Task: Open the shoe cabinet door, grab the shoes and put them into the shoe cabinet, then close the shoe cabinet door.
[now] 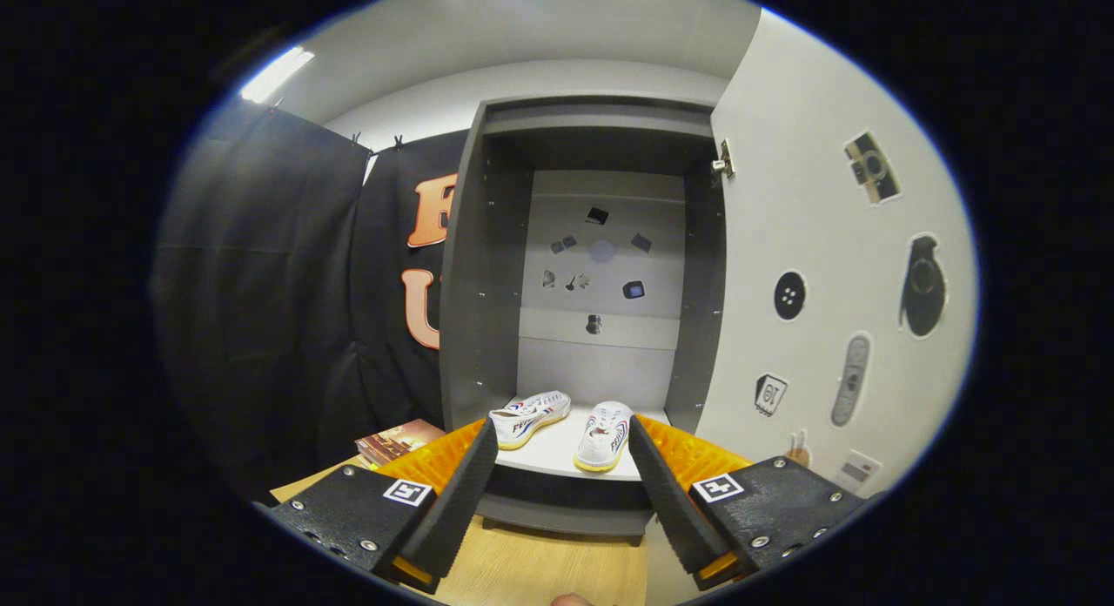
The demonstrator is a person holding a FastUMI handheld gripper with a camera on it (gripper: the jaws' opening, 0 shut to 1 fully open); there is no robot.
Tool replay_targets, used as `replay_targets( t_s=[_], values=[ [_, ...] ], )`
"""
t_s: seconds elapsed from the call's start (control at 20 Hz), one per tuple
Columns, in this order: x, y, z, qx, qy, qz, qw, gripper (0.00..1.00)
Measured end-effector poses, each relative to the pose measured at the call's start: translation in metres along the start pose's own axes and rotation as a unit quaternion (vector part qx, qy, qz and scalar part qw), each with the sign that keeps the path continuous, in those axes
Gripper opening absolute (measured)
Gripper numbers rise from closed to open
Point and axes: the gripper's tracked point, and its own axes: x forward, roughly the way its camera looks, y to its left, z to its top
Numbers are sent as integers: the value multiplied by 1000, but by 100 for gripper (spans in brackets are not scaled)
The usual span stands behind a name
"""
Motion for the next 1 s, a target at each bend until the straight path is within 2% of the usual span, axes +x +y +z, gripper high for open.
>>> replay_targets(
  t_s=[0.5,0.65,0.85,1.0],
  values=[
    [-145,-87,12,17,-27,-62,998,95],
    [-183,-106,13,26,-27,-61,997,95],
    [-209,-161,7,6,-22,-112,993,95],
    [-208,-204,0,8,-23,-144,989,95]
  ],
)
